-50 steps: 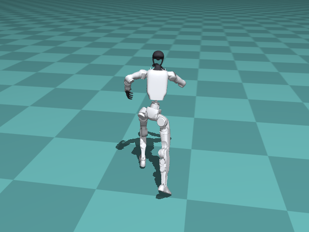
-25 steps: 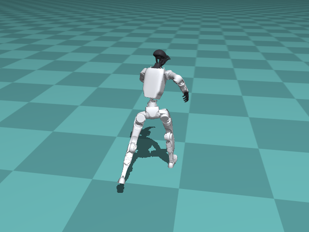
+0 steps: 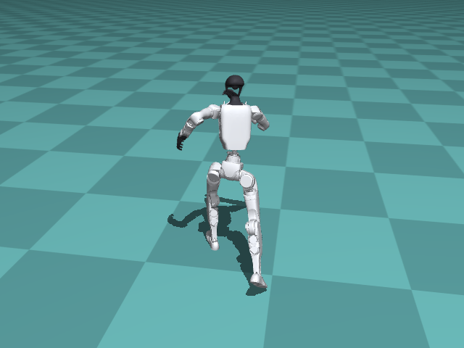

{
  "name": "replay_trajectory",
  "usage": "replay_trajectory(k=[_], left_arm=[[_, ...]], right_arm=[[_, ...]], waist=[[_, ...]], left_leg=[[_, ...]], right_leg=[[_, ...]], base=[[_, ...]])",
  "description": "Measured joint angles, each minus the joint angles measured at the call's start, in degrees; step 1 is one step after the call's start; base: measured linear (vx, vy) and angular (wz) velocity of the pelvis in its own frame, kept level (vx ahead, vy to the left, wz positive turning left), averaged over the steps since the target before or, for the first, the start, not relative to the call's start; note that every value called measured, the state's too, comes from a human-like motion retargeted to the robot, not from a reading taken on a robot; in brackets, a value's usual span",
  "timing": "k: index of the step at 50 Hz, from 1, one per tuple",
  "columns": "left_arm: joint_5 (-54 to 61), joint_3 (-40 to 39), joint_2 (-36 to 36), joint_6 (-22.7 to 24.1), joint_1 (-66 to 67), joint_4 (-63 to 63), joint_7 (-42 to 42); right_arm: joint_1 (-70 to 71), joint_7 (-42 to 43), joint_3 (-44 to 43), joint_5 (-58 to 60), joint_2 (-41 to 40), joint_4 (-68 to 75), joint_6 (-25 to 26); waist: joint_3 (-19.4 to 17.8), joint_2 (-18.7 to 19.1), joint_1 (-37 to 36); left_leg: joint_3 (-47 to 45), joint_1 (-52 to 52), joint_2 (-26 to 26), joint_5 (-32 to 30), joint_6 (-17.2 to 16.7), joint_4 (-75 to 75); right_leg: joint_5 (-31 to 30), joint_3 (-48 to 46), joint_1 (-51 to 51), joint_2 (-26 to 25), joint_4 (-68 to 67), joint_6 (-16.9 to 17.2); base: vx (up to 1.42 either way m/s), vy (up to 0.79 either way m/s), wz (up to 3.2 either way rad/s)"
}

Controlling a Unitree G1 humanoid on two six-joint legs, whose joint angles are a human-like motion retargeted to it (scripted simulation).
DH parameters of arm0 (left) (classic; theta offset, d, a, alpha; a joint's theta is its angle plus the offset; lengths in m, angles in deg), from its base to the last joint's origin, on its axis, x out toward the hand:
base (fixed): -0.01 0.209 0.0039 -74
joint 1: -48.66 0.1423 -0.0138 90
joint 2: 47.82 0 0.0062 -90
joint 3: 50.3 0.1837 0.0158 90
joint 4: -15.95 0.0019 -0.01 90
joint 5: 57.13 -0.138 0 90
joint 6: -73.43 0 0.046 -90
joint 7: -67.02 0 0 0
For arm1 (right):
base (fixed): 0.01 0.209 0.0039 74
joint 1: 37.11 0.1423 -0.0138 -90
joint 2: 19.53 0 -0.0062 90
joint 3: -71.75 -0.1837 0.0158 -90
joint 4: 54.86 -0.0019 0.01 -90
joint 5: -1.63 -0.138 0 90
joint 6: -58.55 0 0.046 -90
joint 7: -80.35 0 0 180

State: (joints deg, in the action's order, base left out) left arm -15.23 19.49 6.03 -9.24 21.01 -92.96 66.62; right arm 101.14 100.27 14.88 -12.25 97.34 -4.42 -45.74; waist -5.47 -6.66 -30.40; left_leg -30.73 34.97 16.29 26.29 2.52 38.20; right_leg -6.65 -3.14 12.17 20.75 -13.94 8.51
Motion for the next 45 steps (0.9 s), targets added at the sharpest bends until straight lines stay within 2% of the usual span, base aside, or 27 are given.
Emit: replay_trajectory(k=[3,5,7,9,10,12,15,18,20,22,23,25,28,30,32,35,38,40,42,45], left_arm=[[-5.9,-0.5,0.5,-0.7,-5.9,3.1,1.2],[-10.1,1.5,1.6,-0.9,-12.6,6.1,1.9],[-13.8,6.9,2.1,-0.8,-25.6,10.8,5.7],[-18.5,14.8,2.1,-1.5,-44.3,15.9,10.7],[-21.2,19.4,2.3,-2.0,-54.8,18.0,12.8],[-24.7,30.9,5.2,-1.5,-77.0,18.9,15.0],[-24.8,45.6,8.6,1.7,-100.7,12.3,16.5],[-22.7,52.7,8.2,4.6,-113.5,3.7,15.7],[-19.5,54.4,8.2,6.8,-117.8,-0.8,13.8],[-16.7,55.3,8.5,9.4,-120.7,-4.6,13.3],[-15.4,55.7,8.8,10.7,-121.9,-6.4,14.0],[-13.0,56.2,10.1,12.8,-123.7,-9.5,15.9],[-9.6,53.8,11.5,13.8,-121.2,-12.9,15.8],[-8.4,49.9,11.3,12.9,-115.9,-14.3,13.6],[-9.1,44.5,10.8,10.8,-107.1,-13.9,10.6],[-11.3,37.2,11.4,7.6,-88.1,-7.0,11.8],[-8.2,31.6,15.8,6.0,-67.2,7.4,17.3],[-4.0,29.6,18.3,6.4,-56.2,12.5,19.4],[0.2,28.0,16.5,6.8,-47.1,10.8,18.0],[2.0,22.9,8.4,4.5,-34.6,4.3,11.0]], right_arm=[[-10.8,-2.8,-2.5,-2.1,-0.9,-0.8,-0.3],[-19.1,-7.4,-4.0,-3.4,-1.7,1.7,0.7],[-27.8,-9.3,-4.8,-3.7,-3.5,9.3,2.1],[-36.7,-5.3,-5.0,-3.0,-6.4,21.4,3.7],[-41.0,-2.4,-5.1,-2.9,-7.9,28.1,4.5],[-49.7,-1.4,-8.1,-7.0,-8.0,35.9,3.7],[-64.2,-7.0,-14.9,-12.2,-0.3,32.8,0.2],[-78.8,-14.7,-23.3,-14.1,8.7,28.8,-0.3],[-88.6,-18.5,-30.0,-11.5,13.5,28.7,-0.5],[-97.0,-19.3,-35.7,-5.0,16.8,29.9,-1.6],[-100.9,-18.8,-38.3,-1.9,17.8,30.2,-2.1],[-107.2,-17.8,-42.4,1.1,18.0,29.6,-2.4],[-109.0,-19.8,-44.8,1.9,17.2,26.9,-1.2],[-105.3,-21.8,-44.6,1.0,17.0,26.2,0.3],[-96.3,-19.4,-41.0,-0.3,15.4,28.1,0.9],[-72.2,-7.9,-30.0,3.4,9.7,35.4,0.9],[-41.1,-2.6,-20.1,5.7,-2.2,42.7,2.3],[-26.8,-2.4,-17.1,6.1,-9.7,41.7,2.4],[-16.4,-1.7,-12.7,5.9,-13.2,37.2,2.2],[-7.0,-2.3,-7.4,4.2,-11.4,27.5,1.4]], waist=[[-2.9,2.6,0.6],[-5.4,3.1,2.5],[-9.1,-0.4,6.3],[-13.0,-4.3,10.7],[-14.6,-5.6,12.8],[-15.7,-5.6,17.5],[-12.9,-3.5,30.0],[-8.1,1.1,44.4],[-5.2,4.7,51.5],[-3.3,5.8,56.0],[-2.9,5.5,57.5],[-2.8,4.5,58.5],[-2.8,4.2,55.9],[-2.6,4.5,53.4],[-3.6,6.3,49.7],[-8.6,11.0,43.8],[-12.2,10.5,40.8],[-11.9,9.9,36.1],[-9.4,8.9,29.1],[-4.0,6.5,18.3]], left_leg=[[3.3,-10.8,0.4,-0.5,-5.7,-24.2],[9.9,-15.3,0.3,-6.9,-6.4,-26.7],[15.8,-14.4,-3.3,-6.4,-1.3,-16.5],[19.0,-12.1,-7.1,2.3,4.0,-3.2],[20.2,-11.7,-8.3,6.4,5.5,1.8],[22.1,-14.0,-9.0,9.3,5.9,3.3],[26.2,-20.2,-7.8,7.3,4.6,-3.6],[31.0,-26.6,-3.5,-5.1,0.9,-15.1],[33.0,-30.3,0.0,-17.8,-3.4,-22.8],[33.0,-34.1,1.1,-26.4,-7.3,-26.4],[32.7,-36.3,0.9,-27.7,-8.0,-26.6],[31.7,-40.6,0.6,-25.3,-7.5,-23.3],[29.2,-43.3,1.8,-17.2,-6.0,-9.4],[26.6,-43.1,3.4,-12.0,-4.3,3.6],[25.8,-41.7,5.2,-6.2,-1.2,17.5],[28.5,-37.8,6.4,4.0,0.5,36.2],[28.6,-29.4,2.4,12.5,2.2,47.9],[26.6,-21.8,-1.0,15.4,4.4,50.2],[23.8,-13.6,-4.5,15.0,5.7,46.2],[17.4,-5.6,-8.2,11.0,6.4,28.8]], right_leg=[[7.4,4.3,3.7,-4.7,-21.5,-0.6],[11.9,5.4,1.8,-6.0,-42.3,-3.7],[17.2,6.0,-4.1,-4.4,-63.0,-6.7],[24.1,6.2,-11.4,-4.1,-79.2,-7.9],[27.4,5.6,-15.5,-4.5,-85.6,-8.5],[30.7,1.8,-25.7,-4.4,-90.9,-10.1],[30.2,-6.2,-39.5,-4.9,-83.8,-8.9],[26.9,-16.6,-45.0,-2.8,-59.7,-6.9],[22.9,-22.6,-43.9,-3.1,-36.7,-4.7],[17.5,-25.1,-39.6,-2.9,-12.7,-1.6],[15.7,-25.3,-37.2,-2.2,-3.0,0.2],[16.2,-24.0,-33.7,-0.2,8.5,3.6],[20.8,-21.1,-31.3,1.4,12.0,6.3],[17.4,-21.2,-29.7,2.5,10.0,6.5],[14.7,-20.0,-30.6,2.0,0.6,4.9],[27.2,-16.7,-34.3,-1.8,-22.7,2.0],[35.7,-16.0,-31.8,-2.7,-32.2,-1.6],[38.5,-16.3,-29.0,-3.2,-33.1,-4.7],[38.0,-17.2,-25.4,-4.0,-30.0,-6.5],[31.1,-19.4,-18.3,-6.0,-20.5,-7.0]], base=[[1.72,0.49,0.04],[1.63,0.41,0.2],[1.45,0.32,0.93],[1.32,0.19,1.48],[1.28,0.09,1.45],[1.28,0.01,1.3],[1.31,-0.17,1.44],[1.35,-0.46,1.52],[1.37,-0.67,1.31],[1.4,-0.79,1.22],[1.43,-0.87,1.06],[1.43,-0.91,0.64],[1.36,-0.91,-0.17],[1.3,-0.81,-0.63],[1.22,-0.65,-1.07],[1.11,-0.51,-1.29],[1.01,-0.33,-0.51],[0.96,-0.23,-0.07],[0.97,-0.16,0.17],[1.03,-0.06,0.6]])
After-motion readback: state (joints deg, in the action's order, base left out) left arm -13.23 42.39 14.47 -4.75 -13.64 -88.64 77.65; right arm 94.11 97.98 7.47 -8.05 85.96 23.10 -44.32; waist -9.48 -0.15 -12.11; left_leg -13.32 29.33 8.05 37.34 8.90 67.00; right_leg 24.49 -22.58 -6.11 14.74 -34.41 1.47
